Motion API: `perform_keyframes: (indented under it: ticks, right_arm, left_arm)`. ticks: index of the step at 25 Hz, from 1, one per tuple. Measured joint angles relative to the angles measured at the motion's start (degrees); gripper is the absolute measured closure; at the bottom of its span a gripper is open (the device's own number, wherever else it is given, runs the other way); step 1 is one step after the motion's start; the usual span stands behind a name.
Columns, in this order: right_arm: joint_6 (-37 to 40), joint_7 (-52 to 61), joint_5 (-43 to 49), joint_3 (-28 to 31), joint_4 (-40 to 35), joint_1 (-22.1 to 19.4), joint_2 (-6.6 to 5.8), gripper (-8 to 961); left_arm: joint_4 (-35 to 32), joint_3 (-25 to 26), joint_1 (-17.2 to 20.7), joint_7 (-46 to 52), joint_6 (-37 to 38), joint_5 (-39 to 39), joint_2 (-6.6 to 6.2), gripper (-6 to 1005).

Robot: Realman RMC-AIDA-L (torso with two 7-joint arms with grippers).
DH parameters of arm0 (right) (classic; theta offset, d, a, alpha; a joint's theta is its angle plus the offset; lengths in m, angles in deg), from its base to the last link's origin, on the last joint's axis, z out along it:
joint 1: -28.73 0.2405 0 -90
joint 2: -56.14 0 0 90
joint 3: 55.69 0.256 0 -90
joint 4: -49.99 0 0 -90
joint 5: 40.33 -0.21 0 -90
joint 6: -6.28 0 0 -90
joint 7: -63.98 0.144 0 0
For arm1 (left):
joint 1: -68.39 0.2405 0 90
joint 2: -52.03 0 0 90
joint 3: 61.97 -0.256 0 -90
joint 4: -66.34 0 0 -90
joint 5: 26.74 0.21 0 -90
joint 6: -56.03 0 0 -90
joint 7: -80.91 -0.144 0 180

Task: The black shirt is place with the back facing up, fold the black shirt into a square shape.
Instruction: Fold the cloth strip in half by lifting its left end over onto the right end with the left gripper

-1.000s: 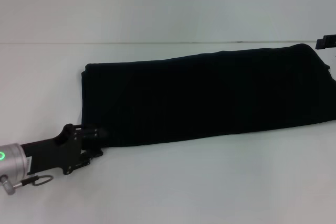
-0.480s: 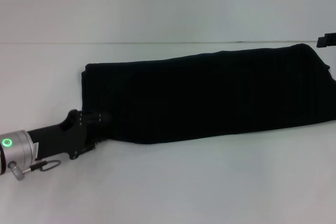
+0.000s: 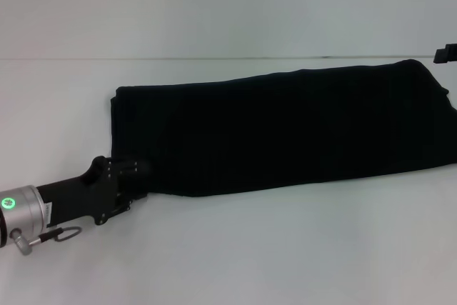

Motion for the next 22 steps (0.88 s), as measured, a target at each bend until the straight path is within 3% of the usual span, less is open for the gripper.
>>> perform_keyframes:
  ticks: [22]
  right_arm:
    - [1.10, 0.00, -0.22, 0.50, -0.57, -0.58, -0.04, 231]
  left_arm:
    - [-0.11, -0.33, -1.51, 0.75, -4.88, -0.10, -0.43, 494]
